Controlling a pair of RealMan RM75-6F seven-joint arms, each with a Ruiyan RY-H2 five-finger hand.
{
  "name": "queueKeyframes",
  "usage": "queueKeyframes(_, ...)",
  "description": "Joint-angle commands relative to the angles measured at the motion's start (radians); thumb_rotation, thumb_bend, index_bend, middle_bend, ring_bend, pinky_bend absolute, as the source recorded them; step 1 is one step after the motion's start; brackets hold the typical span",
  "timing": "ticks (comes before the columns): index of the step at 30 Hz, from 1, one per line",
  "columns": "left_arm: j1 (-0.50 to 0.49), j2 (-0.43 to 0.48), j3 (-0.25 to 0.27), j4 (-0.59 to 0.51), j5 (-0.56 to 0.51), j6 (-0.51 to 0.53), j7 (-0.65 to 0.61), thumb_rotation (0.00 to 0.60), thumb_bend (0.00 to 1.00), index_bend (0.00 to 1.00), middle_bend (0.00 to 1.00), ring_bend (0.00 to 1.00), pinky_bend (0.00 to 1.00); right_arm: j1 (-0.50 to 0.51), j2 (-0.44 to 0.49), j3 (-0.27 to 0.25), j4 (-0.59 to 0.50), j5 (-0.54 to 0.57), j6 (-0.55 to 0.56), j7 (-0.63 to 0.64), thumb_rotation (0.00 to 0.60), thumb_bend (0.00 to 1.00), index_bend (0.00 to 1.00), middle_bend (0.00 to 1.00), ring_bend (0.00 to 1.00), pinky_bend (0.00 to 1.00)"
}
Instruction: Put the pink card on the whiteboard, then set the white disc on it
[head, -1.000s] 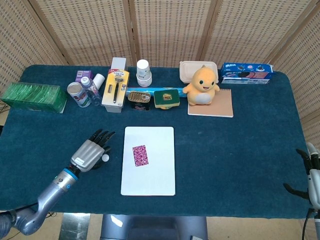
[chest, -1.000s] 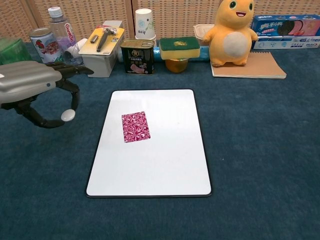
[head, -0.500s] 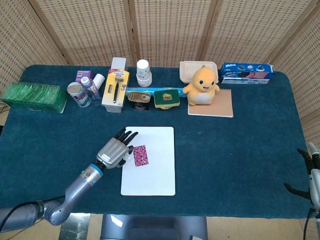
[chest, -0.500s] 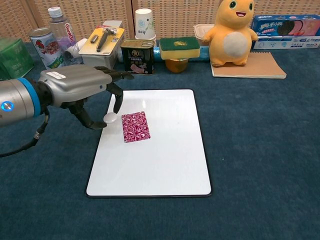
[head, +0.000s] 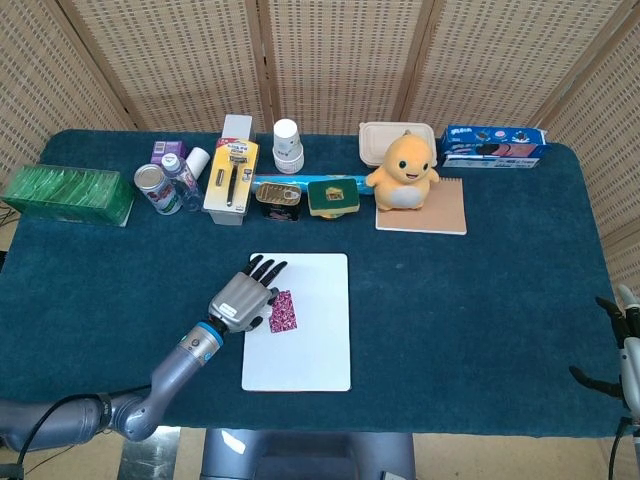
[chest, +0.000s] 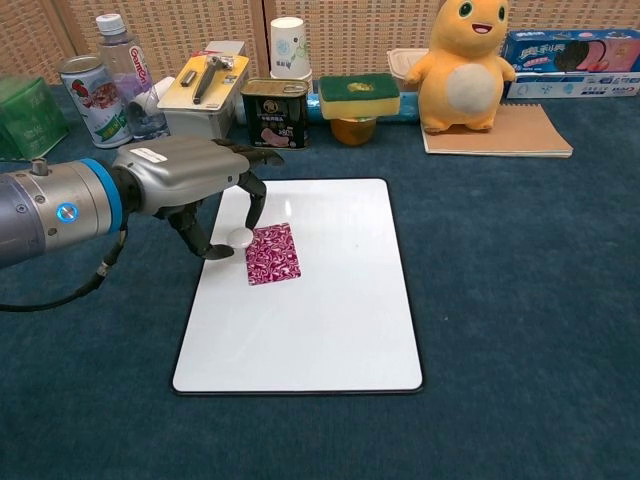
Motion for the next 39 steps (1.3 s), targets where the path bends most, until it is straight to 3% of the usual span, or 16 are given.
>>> queueKeyframes(1, -0.010, -0.008, 0.004, 0.010, -0.012, 0.000, 0.009, 0.600, 0.28, 0.46, 0.00, 0.00, 0.00, 0.001, 0.001, 0.000, 0.001, 0.001, -0.002, 0.000, 0.600, 0.00, 0.12, 0.00, 0.00, 0.00)
queueKeyframes(7, -0.025, -0.017, 0.015, 0.013, -0.040, 0.008, 0.037, 0.600, 0.28, 0.21, 0.00, 0.00, 0.00, 0.001, 0.002, -0.002, 0.002, -0.004, -0.001, -0.002, 0.600, 0.00, 0.12, 0.00, 0.00, 0.00)
queueKeyframes(13, -0.033, -0.010, 0.016, -0.006, -0.056, 0.024, 0.034, 0.600, 0.28, 0.13, 0.00, 0.00, 0.00, 0.000, 0.000, -0.003, 0.004, -0.009, 0.005, -0.009, 0.600, 0.00, 0.11, 0.00, 0.00, 0.00)
queueKeyframes(16, -0.028, 0.012, 0.019, -0.036, -0.047, 0.044, 0.027, 0.600, 0.27, 0.01, 0.00, 0.00, 0.00, 0.000, -0.002, -0.003, 0.006, -0.011, 0.008, -0.015, 0.600, 0.00, 0.08, 0.00, 0.00, 0.00)
queueKeyframes(22, 0.022, 0.124, 0.063, -0.190, 0.035, 0.167, 0.069, 0.600, 0.24, 0.00, 0.00, 0.00, 0.00, -0.003, -0.010, -0.004, 0.024, -0.036, 0.029, -0.026, 0.600, 0.00, 0.04, 0.00, 0.00, 0.00)
queueKeyframes(25, 0.126, 0.287, 0.127, -0.359, 0.175, 0.316, 0.015, 0.600, 0.24, 0.00, 0.00, 0.00, 0.00, -0.006, -0.022, -0.012, 0.040, -0.077, 0.051, -0.038, 0.600, 0.00, 0.04, 0.00, 0.00, 0.00)
queueKeyframes(29, 0.218, 0.409, 0.193, -0.416, 0.286, 0.412, -0.080, 0.600, 0.21, 0.00, 0.00, 0.00, 0.00, -0.010, -0.034, -0.015, 0.048, -0.096, 0.066, -0.048, 0.600, 0.00, 0.04, 0.00, 0.00, 0.00)
queueKeyframes(34, 0.390, 0.525, 0.289, -0.386, 0.425, 0.593, -0.294, 0.600, 0.19, 0.00, 0.00, 0.00, 0.00, -0.013, -0.047, -0.014, 0.045, -0.117, 0.088, -0.055, 0.600, 0.00, 0.03, 0.00, 0.00, 0.00)
queueKeyframes(39, 0.543, 0.551, 0.335, -0.302, 0.467, 0.742, -0.451, 0.600, 0.19, 0.00, 0.00, 0.00, 0.00, -0.018, -0.052, -0.014, 0.044, -0.128, 0.102, -0.059, 0.600, 0.00, 0.03, 0.00, 0.00, 0.00)
